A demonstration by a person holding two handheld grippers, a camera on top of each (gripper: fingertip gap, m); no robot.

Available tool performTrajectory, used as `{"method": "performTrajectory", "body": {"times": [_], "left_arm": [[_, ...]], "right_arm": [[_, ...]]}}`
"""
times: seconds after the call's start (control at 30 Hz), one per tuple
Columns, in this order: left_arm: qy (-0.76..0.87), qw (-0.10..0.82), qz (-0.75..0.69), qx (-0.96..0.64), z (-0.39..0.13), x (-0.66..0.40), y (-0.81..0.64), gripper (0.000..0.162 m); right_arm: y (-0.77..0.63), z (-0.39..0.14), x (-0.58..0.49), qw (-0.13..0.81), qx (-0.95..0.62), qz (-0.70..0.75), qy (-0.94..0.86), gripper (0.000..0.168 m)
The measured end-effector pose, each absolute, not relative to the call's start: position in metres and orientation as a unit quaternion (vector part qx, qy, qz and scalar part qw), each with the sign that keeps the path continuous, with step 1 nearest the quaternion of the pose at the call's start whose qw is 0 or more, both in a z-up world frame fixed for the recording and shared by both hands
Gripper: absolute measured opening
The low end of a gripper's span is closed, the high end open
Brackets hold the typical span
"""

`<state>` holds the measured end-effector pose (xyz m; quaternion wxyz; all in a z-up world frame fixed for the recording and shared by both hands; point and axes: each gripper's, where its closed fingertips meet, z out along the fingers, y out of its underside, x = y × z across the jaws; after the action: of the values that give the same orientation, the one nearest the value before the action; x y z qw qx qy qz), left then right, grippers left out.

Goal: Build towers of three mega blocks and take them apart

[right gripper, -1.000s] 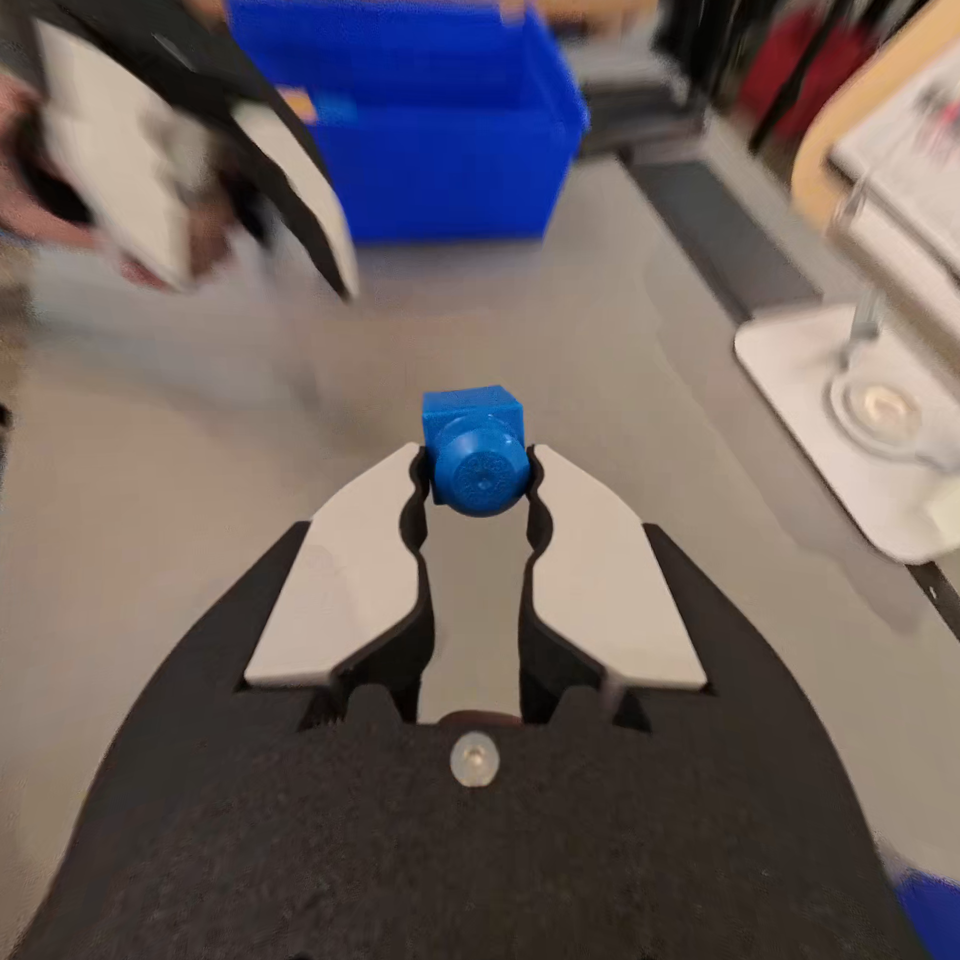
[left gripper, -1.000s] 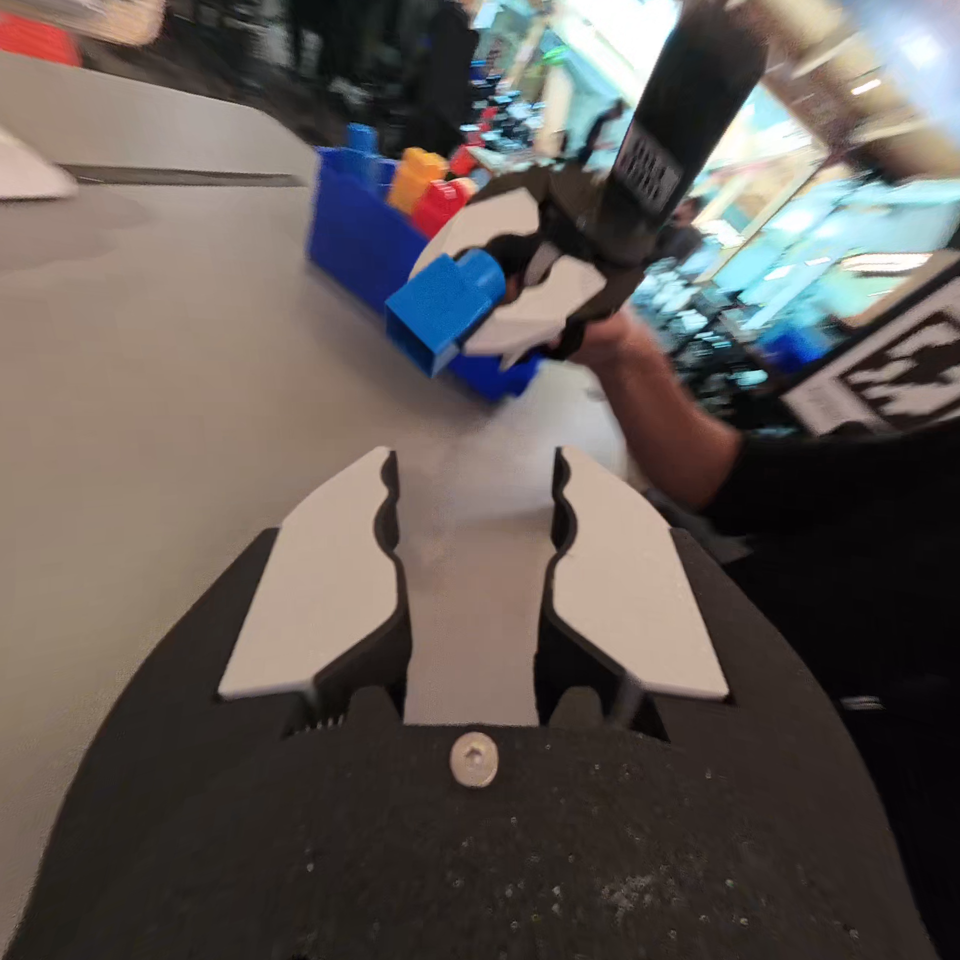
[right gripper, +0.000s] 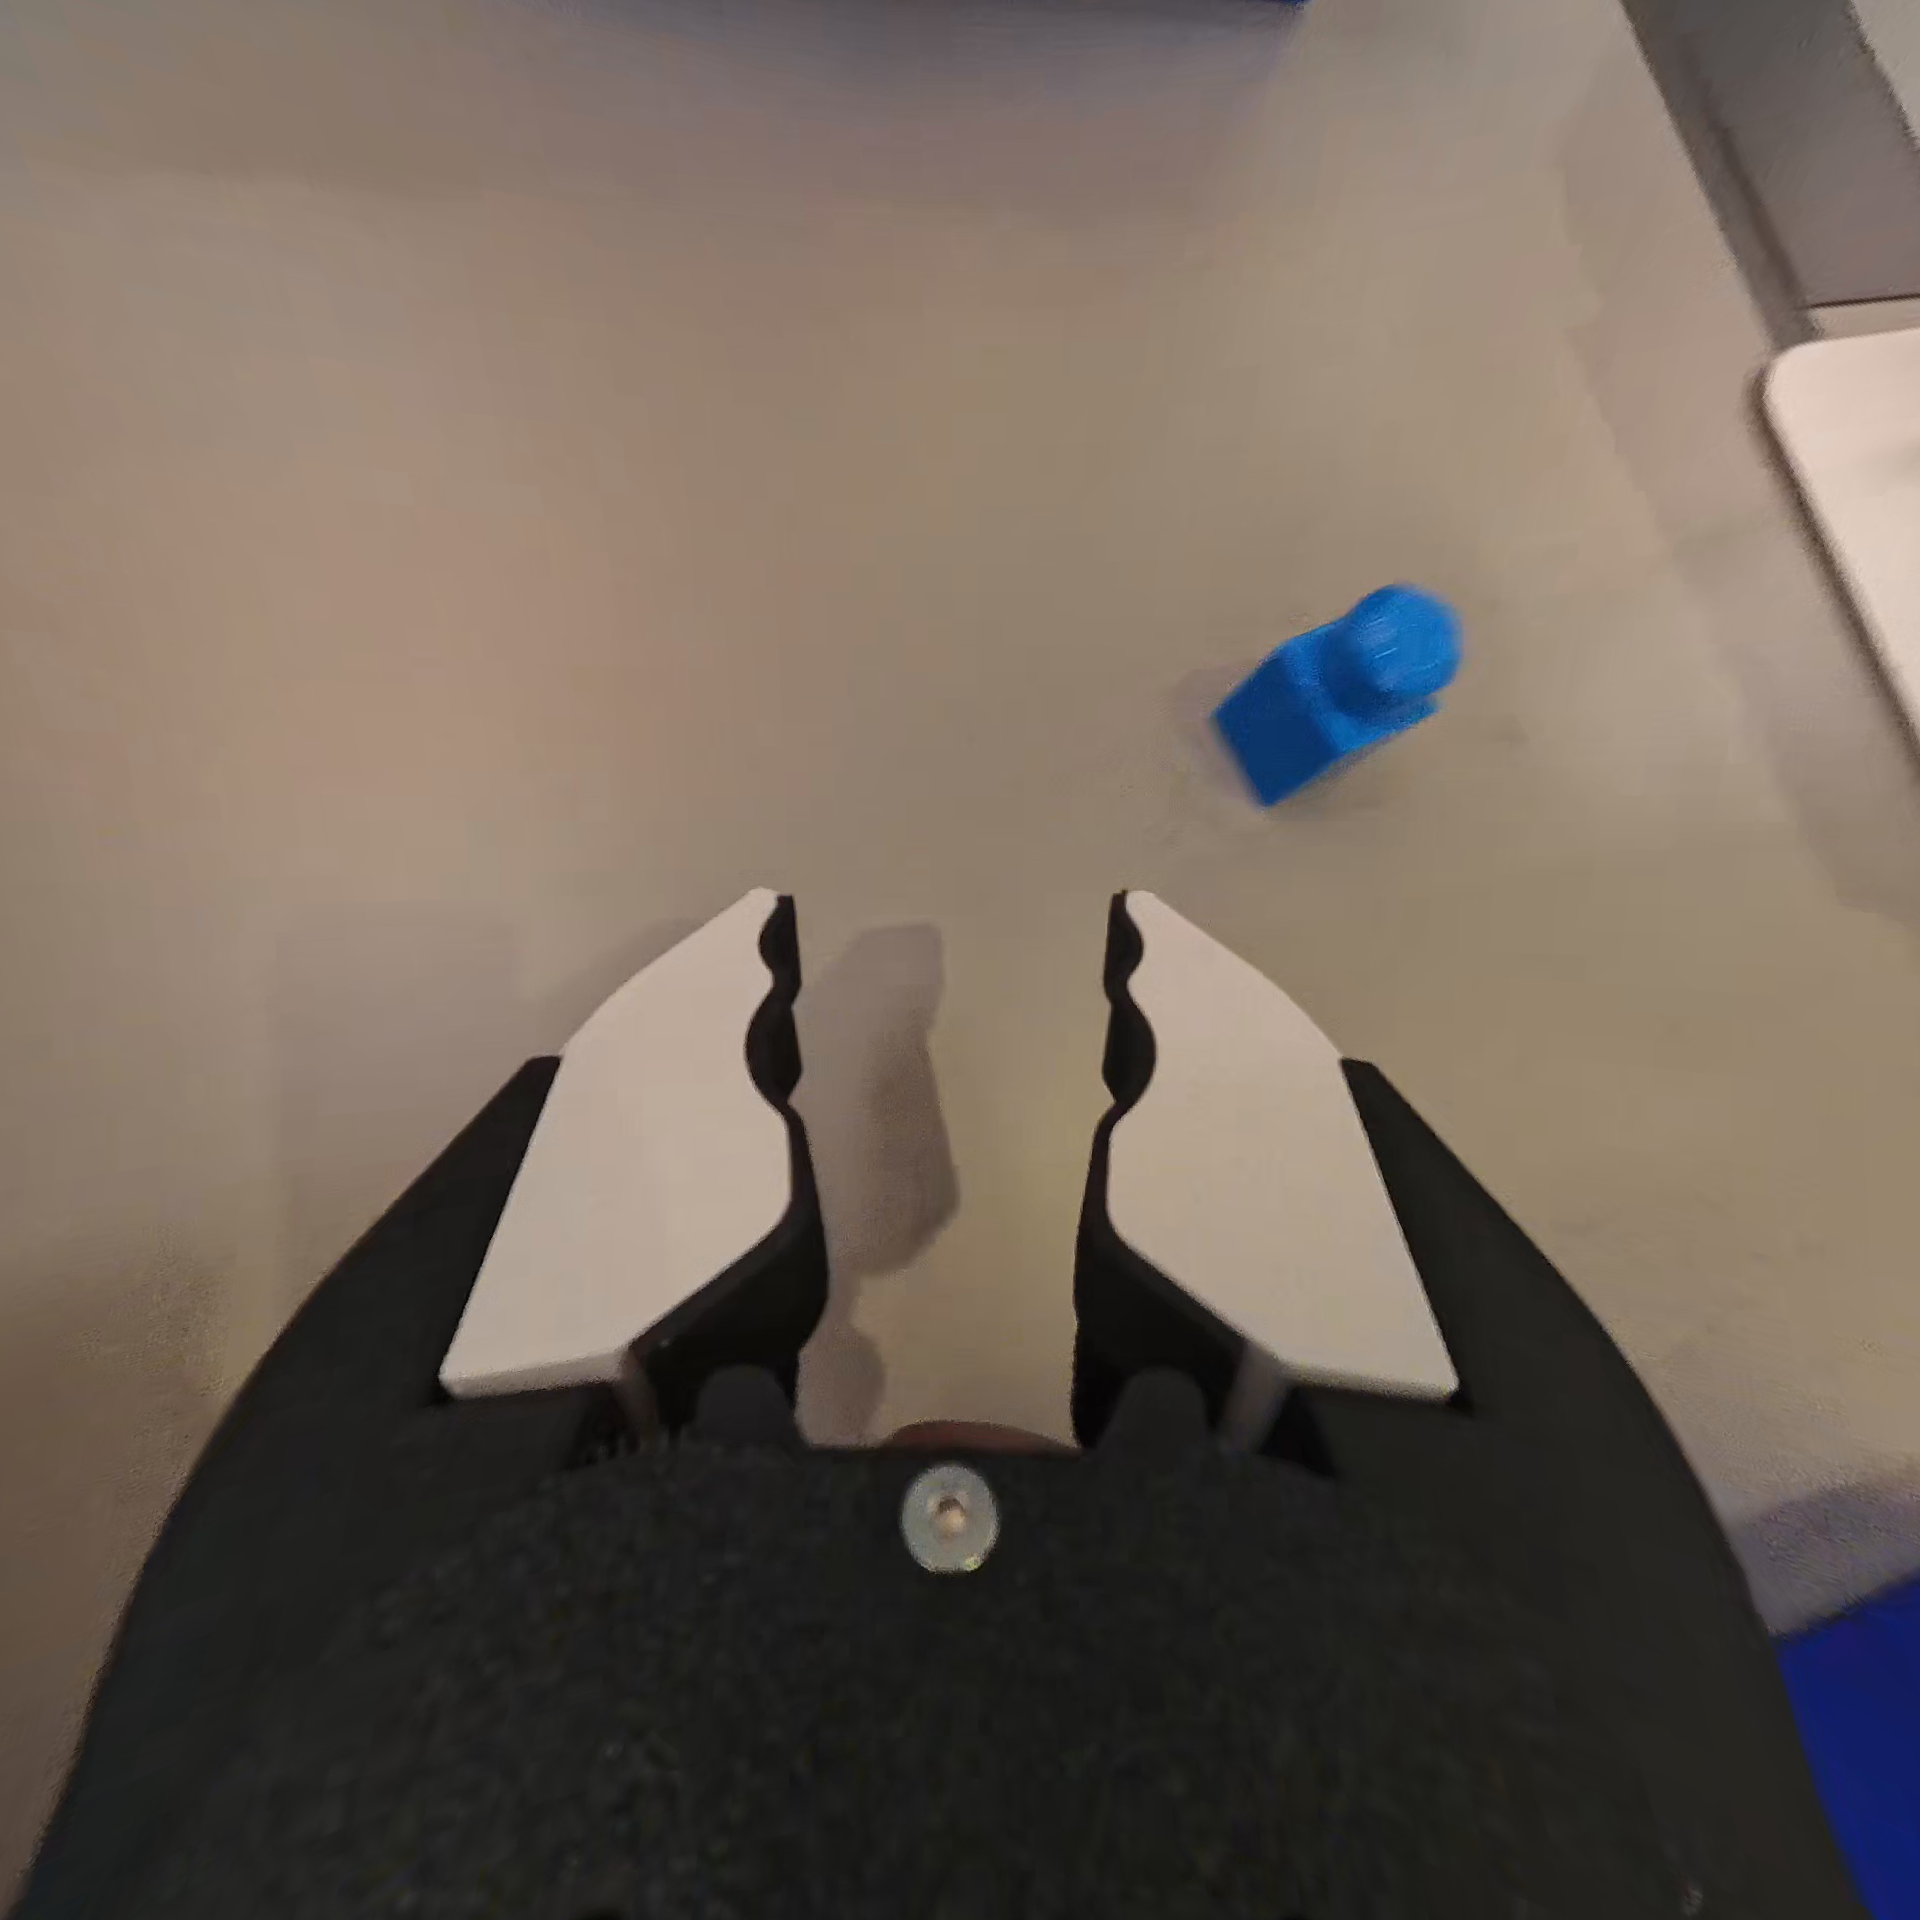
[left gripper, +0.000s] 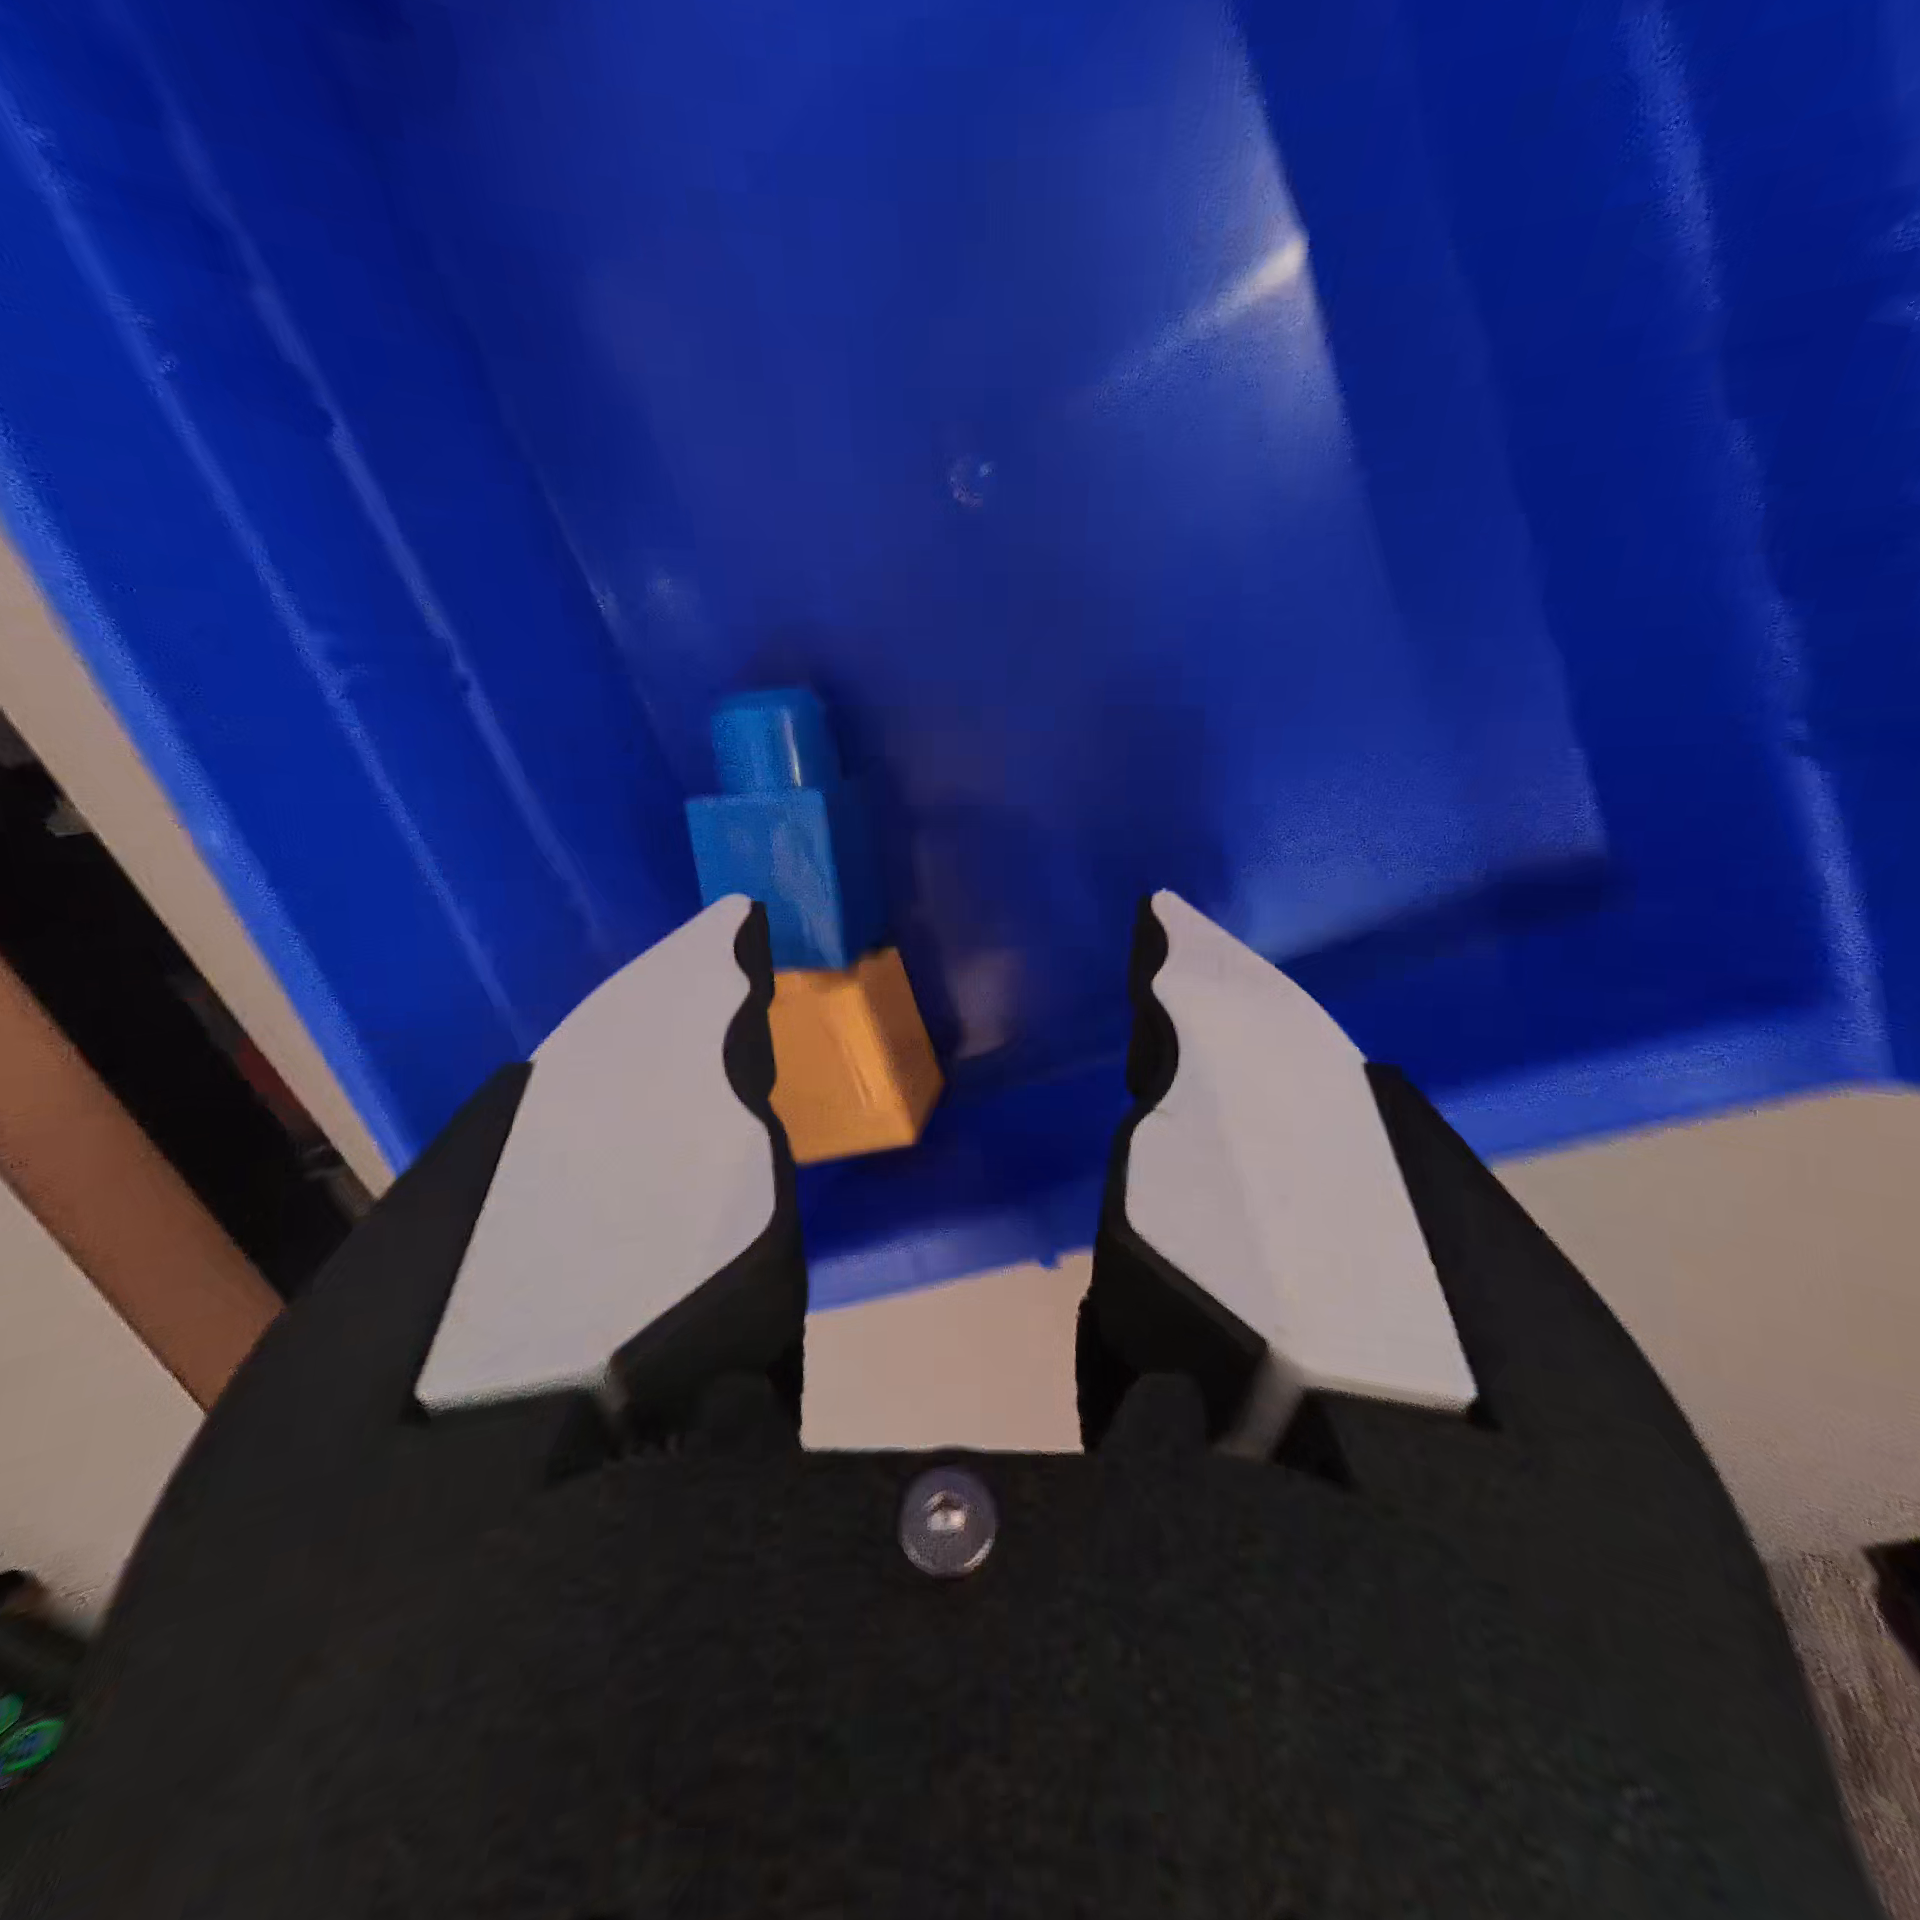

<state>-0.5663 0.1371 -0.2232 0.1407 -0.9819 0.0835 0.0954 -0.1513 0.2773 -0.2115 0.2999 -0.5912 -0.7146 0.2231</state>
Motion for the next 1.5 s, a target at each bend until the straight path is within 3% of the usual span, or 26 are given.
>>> {"method": "performTrajectory", "body": {"times": [0.13, 0.27, 0.37, 0.47, 0.73, 0.93, 1.13, 1.3, 1.5], "left_arm": [[0.082, 0.057, 0.129, -0.987, -0.243, -0.595, 0.153, 0.069], [0.071, 0.013, 0.106, -0.992, -0.252, -0.601, 0.154, 0.056], [0.071, -0.013, 0.110, -0.991, -0.258, -0.602, 0.150, 0.058], [0.076, -0.031, 0.114, -0.990, -0.265, -0.602, 0.144, 0.040], [0.057, 0.109, 0.059, -0.991, -0.240, -0.581, 0.155, 0.038], [0.053, 0.295, -0.074, -0.951, -0.176, -0.550, 0.175, 0.038], [0.101, 0.502, -0.261, -0.819, -0.080, -0.453, 0.217, 0.038], [0.148, 0.558, -0.360, -0.733, -0.044, -0.358, 0.251, 0.037], [0.209, 0.554, -0.395, -0.703, -0.070, -0.270, 0.291, 0.037]], "right_arm": [[0.230, -0.228, -0.120, 0.296, -0.598, 0.280, -0.690, 0.051], [0.213, -0.238, -0.102, 0.289, -0.597, 0.273, -0.697, 0.052], [0.209, -0.246, -0.099, 0.282, -0.590, 0.264, -0.709, 0.051], [0.205, -0.249, -0.103, 0.276, -0.583, 0.268, -0.715, 0.051], [0.213, -0.243, -0.101, 0.279, -0.595, 0.295, -0.693, 0.051], [0.226, -0.227, -0.109, 0.299, -0.605, 0.333, -0.659, 0.051], [0.235, -0.186, -0.144, 0.326, -0.582, 0.409, -0.623, 0.052], [0.249, -0.156, -0.181, 0.347, -0.558, 0.443, -0.610, 0.052], [0.279, -0.140, -0.206, 0.376, -0.567, 0.466, -0.566, 0.052]]}}
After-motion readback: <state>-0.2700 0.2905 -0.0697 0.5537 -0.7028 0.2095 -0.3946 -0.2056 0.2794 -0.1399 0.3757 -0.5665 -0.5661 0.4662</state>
